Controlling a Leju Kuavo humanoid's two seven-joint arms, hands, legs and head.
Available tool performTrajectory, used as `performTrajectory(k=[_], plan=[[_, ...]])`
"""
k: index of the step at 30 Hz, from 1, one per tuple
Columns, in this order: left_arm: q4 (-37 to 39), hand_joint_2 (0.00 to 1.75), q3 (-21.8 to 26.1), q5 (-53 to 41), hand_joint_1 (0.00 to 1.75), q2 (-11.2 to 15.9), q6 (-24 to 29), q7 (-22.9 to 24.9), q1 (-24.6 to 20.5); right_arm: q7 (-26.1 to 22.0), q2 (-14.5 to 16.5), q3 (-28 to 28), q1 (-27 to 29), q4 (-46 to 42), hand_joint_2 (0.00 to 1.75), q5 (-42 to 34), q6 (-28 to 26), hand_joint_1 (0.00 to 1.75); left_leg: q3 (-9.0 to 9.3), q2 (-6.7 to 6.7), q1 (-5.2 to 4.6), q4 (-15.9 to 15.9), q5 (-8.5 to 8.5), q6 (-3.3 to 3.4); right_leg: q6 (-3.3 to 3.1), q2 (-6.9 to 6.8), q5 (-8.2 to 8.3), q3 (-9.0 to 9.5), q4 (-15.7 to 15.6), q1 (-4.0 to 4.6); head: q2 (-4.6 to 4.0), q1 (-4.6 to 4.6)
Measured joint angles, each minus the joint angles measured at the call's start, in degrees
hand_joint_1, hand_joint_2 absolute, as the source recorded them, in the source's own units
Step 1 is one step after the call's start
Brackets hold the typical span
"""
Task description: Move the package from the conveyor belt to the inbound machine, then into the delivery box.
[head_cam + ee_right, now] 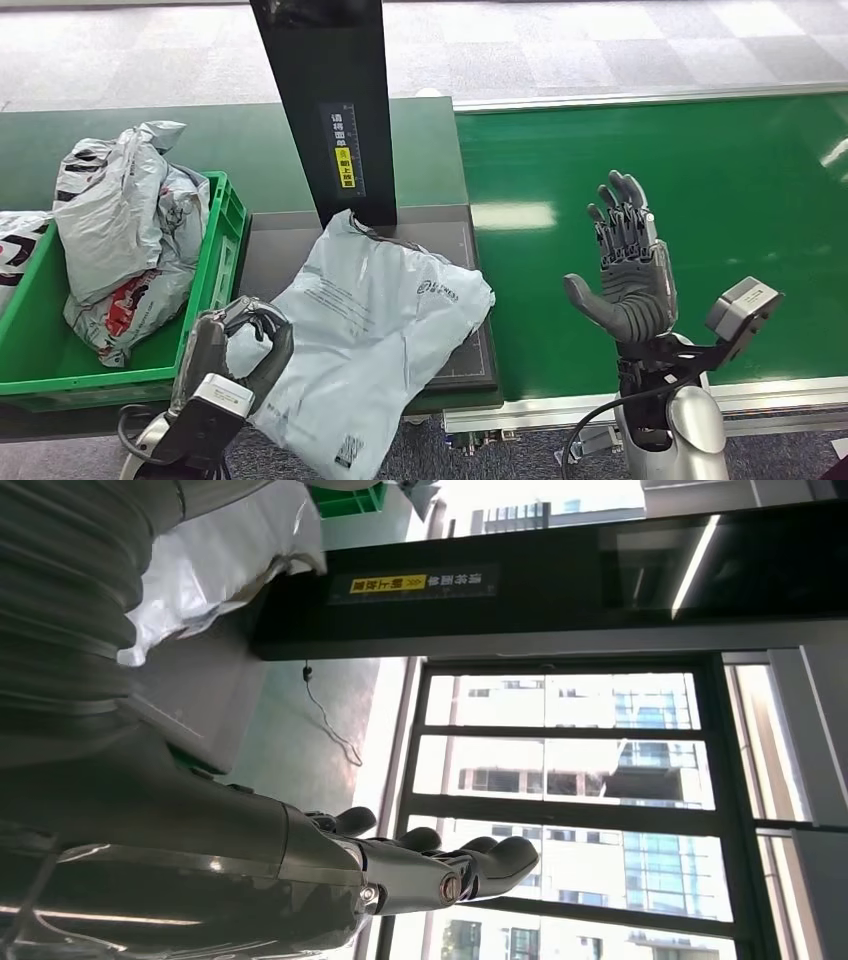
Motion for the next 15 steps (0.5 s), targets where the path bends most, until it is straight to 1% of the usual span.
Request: performTrajectory(k=[10, 11, 14, 15], plan=[[0.3, 1.75, -0.4, -0.3, 1.75, 0.3, -0.1, 0.1, 0.0, -0.1, 0.1, -0.4, -0.1, 0.1, 1.75, -0.1, 0.6, 0.00, 0.00, 0.00, 0.00, 0.0, 0.00, 0.00, 0.00, 0.00, 0.00, 0.01, 0.0, 0.00, 0.00, 0.00], [0.3, 1.75, -0.4, -0.4, 1.43, 0.3, -0.2, 0.2, 0.0, -0.1, 0.1, -0.4, -0.1, 0.1, 1.75, -0.1, 0.7, 0.00, 0.00, 0.00, 0.00, 0.0, 0.00, 0.00, 0.00, 0.00, 0.00, 0.01, 0.0, 0.00, 0.00, 0.00], [0.5, 1.75, -0.4, -0.7, 0.12, 0.3, -0.5, 0.3, 0.1, -0.1, 0.1, -0.5, -0.2, 0.2, 1.75, -0.1, 1.1, 0.00, 0.00, 0.00, 0.00, 0.0, 0.00, 0.00, 0.00, 0.00, 0.00, 0.01, 0.0, 0.00, 0.00, 0.00], [0.6, 1.75, -0.4, -0.7, 0.00, 0.3, -0.6, 0.3, 0.1, -0.1, 0.1, -0.5, -0.2, 0.2, 1.75, -0.1, 1.1, 0.00, -0.01, 0.00, 0.00, 0.0, 0.00, 0.00, 0.00, 0.00, 0.00, 0.01, 0.0, 0.00, 0.00, 0.00]])
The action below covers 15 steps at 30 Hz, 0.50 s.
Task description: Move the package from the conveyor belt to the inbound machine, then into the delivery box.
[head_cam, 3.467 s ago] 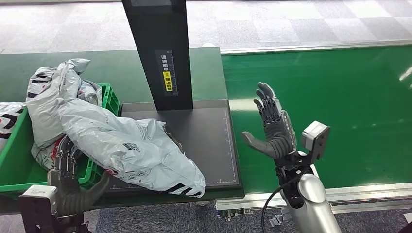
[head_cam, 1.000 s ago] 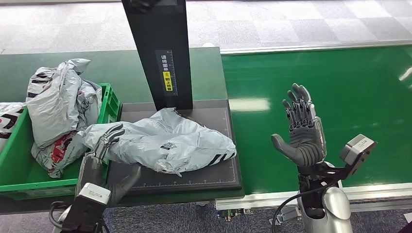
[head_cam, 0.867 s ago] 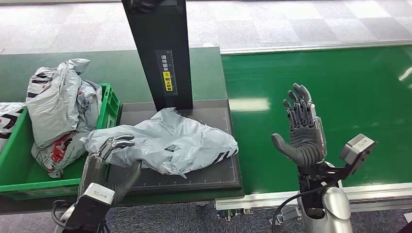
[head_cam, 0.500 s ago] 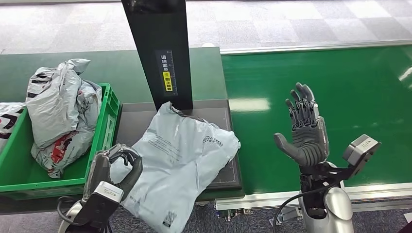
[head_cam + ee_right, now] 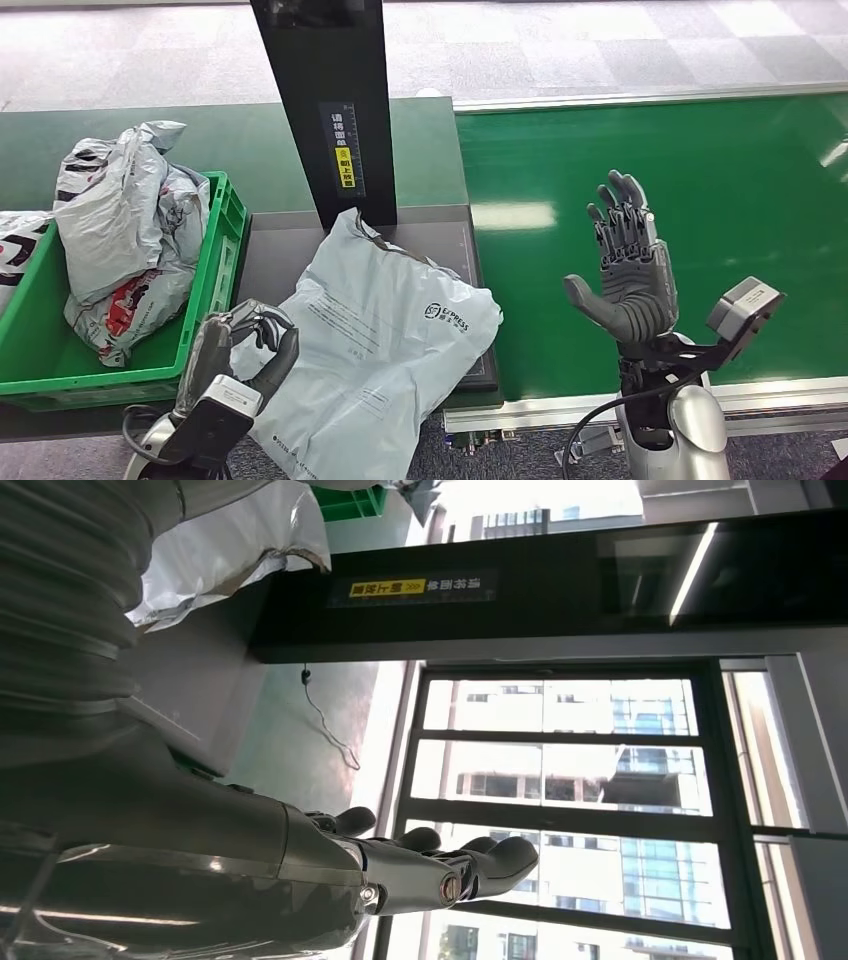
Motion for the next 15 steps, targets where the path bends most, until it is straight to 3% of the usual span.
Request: performTrajectory(k=[8, 15], plan=[[0.1, 1.75, -2.1, -0.4, 0.00, 0.0, -4.9, 0.2, 0.7, 0.0, 0.0, -0.1, -0.9, 0.7, 1.75, 0.0, 0.5, 0.00, 0.00, 0.00, 0.00, 0.0, 0.00, 0.00, 0.00, 0.00, 0.00, 0.00, 0.0, 0.00, 0.00, 0.00], [0.1, 1.75, -8.9, -3.3, 0.00, 1.8, -10.8, 1.2, 0.5, 0.0, 0.0, -0.1, -2.6, 2.2, 1.75, 0.0, 1.1, 0.00, 0.00, 0.00, 0.00, 0.0, 0.00, 0.00, 0.00, 0.00, 0.00, 0.00, 0.0, 0.00, 0.00, 0.00]])
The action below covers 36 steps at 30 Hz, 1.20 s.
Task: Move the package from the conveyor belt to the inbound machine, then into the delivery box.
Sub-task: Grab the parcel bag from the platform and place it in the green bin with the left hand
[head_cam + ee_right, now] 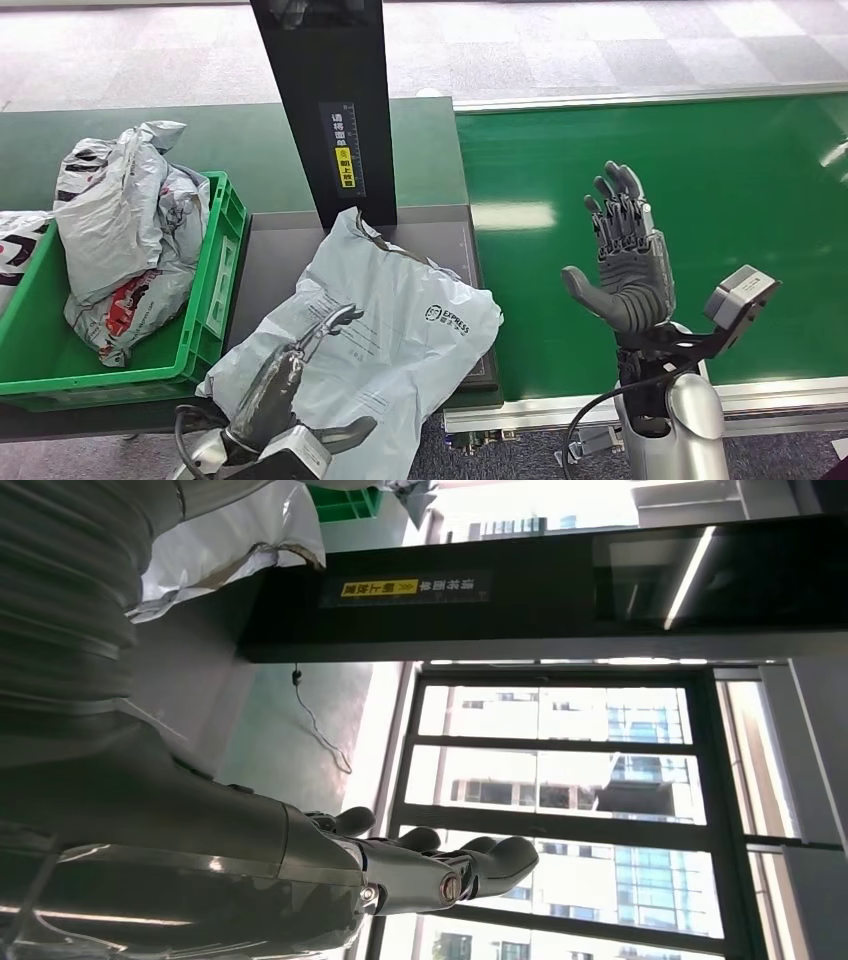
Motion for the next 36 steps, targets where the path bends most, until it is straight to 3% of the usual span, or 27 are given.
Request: performTrajectory(k=[8, 16, 26, 36], plan=[[3.7, 1.75, -8.0, -0.7, 0.00, 3.0, -4.4, 2.1, -3.8, -0.2, 0.0, 0.1, -2.4, 2.6, 1.75, 0.0, -0.1, 0.00, 0.01, -0.01, 0.00, 0.0, 0.01, -0.01, 0.00, 0.00, 0.01, 0.01, 0.0, 0.00, 0.00, 0.00], [15.2, 1.75, -13.2, 2.6, 0.00, 4.8, -5.1, 1.0, -10.4, -2.0, 0.0, 0.0, -1.9, 2.1, 1.75, -1.8, -2.3, 0.00, 0.03, -0.02, 0.00, 0.0, 0.01, -0.01, 0.00, -0.01, 0.00, 0.00, 0.0, 0.00, 0.00, 0.00], [23.6, 1.75, -15.4, 5.1, 0.00, 5.6, -3.2, 0.6, -13.7, -3.7, 0.0, -0.4, 3.0, -3.4, 1.75, -3.8, 0.6, 0.00, 0.03, 0.01, 0.00, 0.0, 0.00, -0.01, -0.01, 0.02, -0.01, -0.02, 0.0, 0.00, 0.00, -0.01], [27.3, 1.75, -15.9, 5.0, 0.00, 5.4, -2.2, -0.5, -15.5, -5.2, 0.1, -0.4, 8.9, -11.0, 1.75, -2.1, 1.8, 0.00, 0.04, 0.01, 0.00, 0.0, 0.00, -0.01, -0.01, 0.02, 0.00, 0.00, 0.0, 0.00, 0.00, 0.00]])
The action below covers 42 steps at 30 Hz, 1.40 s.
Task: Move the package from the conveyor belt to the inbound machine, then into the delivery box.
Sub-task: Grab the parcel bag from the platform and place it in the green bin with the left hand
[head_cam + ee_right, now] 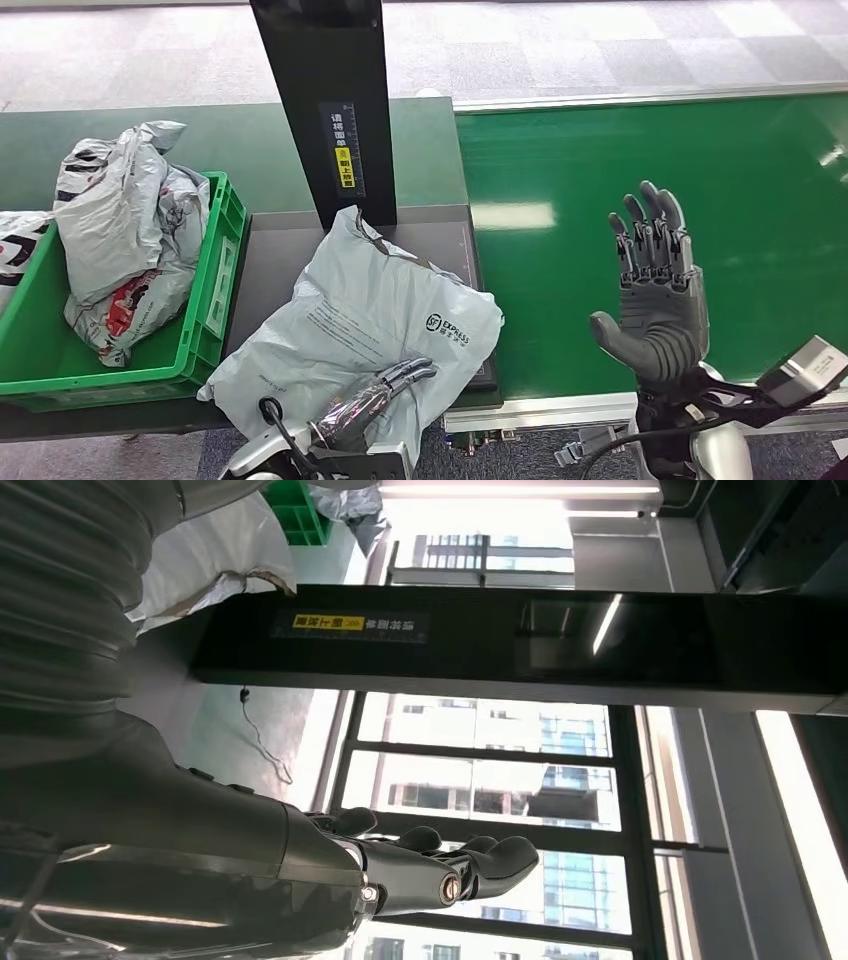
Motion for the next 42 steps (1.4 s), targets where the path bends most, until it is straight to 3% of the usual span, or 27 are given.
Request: performTrajectory(k=[12, 14, 16, 18, 39, 41, 42], plan=[[2.6, 1.75, -0.7, -1.2, 0.00, -1.4, 1.3, -0.8, -2.5, -0.5, 1.2, 0.0, 3.5, -6.3, 1.75, 2.8, -1.1, 0.00, 0.02, 0.01, 0.00, 0.0, 0.00, 0.00, 0.00, 0.01, 0.00, 0.02, 0.0, 0.00, 0.00, 0.00], [2.9, 1.75, -0.8, -1.6, 0.65, -1.6, 1.7, -0.8, -2.7, -0.4, 1.4, 0.0, 3.5, -7.0, 1.75, 3.3, -1.1, 0.00, 0.02, 0.01, 0.00, 0.0, 0.00, 0.00, 0.00, 0.01, 0.00, 0.02, 0.0, 0.00, 0.00, 0.00], [3.1, 1.75, -0.9, -2.2, 1.52, -1.8, 2.1, -0.6, -2.9, -0.2, 1.6, 0.0, 3.5, -7.6, 1.75, 3.8, -1.1, 0.00, 0.02, 0.01, 0.00, 0.0, 0.00, 0.00, 0.00, 0.01, 0.00, 0.02, 0.0, 0.00, 0.00, 0.00], [3.4, 1.75, -1.0, -2.9, 1.75, -1.9, 2.4, -0.5, -3.0, -0.1, 1.7, 0.1, 3.5, -8.1, 1.75, 4.3, -1.1, 0.00, 0.02, 0.01, 0.00, 0.0, 0.00, 0.00, 0.00, 0.01, 0.00, 0.02, 0.0, 0.00, 0.00, 0.00], [4.6, 1.75, -1.7, -5.3, 1.75, -2.3, 4.2, 0.2, -4.0, -1.2, 1.7, 1.0, 4.7, -10.3, 1.75, 6.6, -0.9, 0.00, 0.03, 0.01, 0.00, 0.0, 0.00, 0.00, 0.00, 0.00, 0.00, 0.04, 0.0, 0.00, 0.00, 0.00], [4.6, 1.75, -1.7, -5.4, 1.69, -2.3, 4.4, 0.3, -3.9, -1.2, 1.7, 1.1, 5.1, -10.6, 1.75, 7.1, -0.8, 0.00, 0.03, 0.01, 0.00, 0.0, 0.00, 0.00, 0.00, 0.00, 0.00, 0.04, 0.0, 0.00, 0.00, 0.00], [4.6, 1.75, -1.7, -5.5, 1.31, -2.3, 4.4, 0.3, -3.8, -1.3, 1.7, 1.1, 5.4, -10.7, 1.75, 7.2, -0.8, 0.00, 0.03, 0.01, 0.00, 0.0, 0.00, 0.00, 0.00, 0.00, 0.00, 0.04, 0.0, 0.00, 0.00, 0.00]])
